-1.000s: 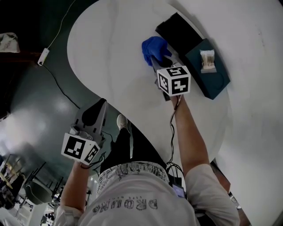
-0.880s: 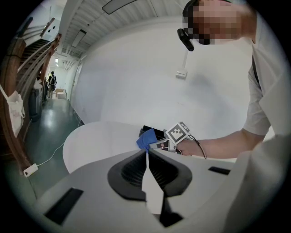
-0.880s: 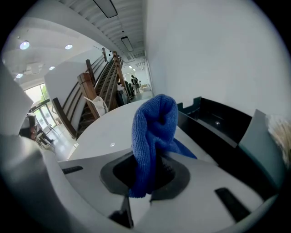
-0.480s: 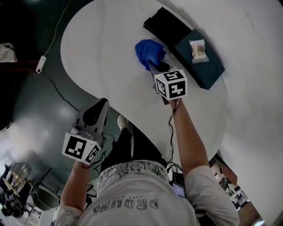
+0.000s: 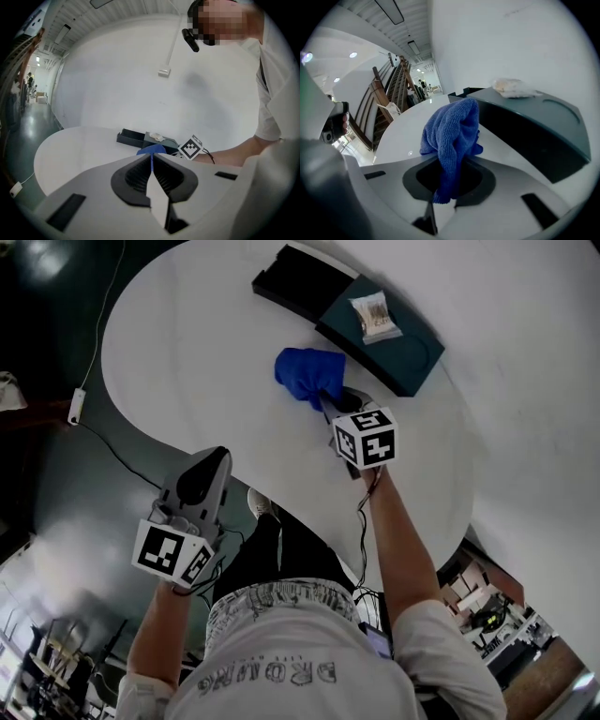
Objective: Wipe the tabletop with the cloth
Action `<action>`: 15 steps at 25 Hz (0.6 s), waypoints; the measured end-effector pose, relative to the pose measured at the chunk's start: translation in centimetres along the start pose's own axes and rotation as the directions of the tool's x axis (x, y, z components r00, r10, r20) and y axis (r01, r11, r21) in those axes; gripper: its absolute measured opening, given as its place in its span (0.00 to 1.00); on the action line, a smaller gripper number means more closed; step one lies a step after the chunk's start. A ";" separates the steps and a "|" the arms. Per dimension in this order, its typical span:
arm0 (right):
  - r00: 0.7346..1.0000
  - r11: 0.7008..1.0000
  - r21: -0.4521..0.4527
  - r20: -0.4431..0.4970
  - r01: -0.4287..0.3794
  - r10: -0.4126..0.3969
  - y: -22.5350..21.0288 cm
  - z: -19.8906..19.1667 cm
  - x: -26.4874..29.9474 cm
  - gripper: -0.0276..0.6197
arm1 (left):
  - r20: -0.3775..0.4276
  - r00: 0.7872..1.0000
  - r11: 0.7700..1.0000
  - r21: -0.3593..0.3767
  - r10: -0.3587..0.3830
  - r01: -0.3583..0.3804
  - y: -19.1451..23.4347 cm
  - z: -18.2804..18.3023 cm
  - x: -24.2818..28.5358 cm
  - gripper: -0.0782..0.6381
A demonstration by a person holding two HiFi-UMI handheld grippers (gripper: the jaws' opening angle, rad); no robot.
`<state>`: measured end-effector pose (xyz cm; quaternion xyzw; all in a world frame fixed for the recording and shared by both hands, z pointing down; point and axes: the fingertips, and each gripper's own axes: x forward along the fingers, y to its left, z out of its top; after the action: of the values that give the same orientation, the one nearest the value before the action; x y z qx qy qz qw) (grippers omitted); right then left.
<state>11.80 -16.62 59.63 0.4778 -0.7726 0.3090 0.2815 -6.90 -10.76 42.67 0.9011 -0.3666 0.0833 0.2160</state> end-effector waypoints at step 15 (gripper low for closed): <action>0.985 0.971 0.162 -0.036 0.174 -0.170 -6.0 -9.7 -9.3 0.14 | -0.051 0.979 0.977 0.071 -0.199 0.202 -6.7 0.0 4.2 0.15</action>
<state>22.21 -6.26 60.42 0.5611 -0.6972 0.3512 0.2752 0.80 -9.07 41.74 0.9390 -0.2655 0.0944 0.1971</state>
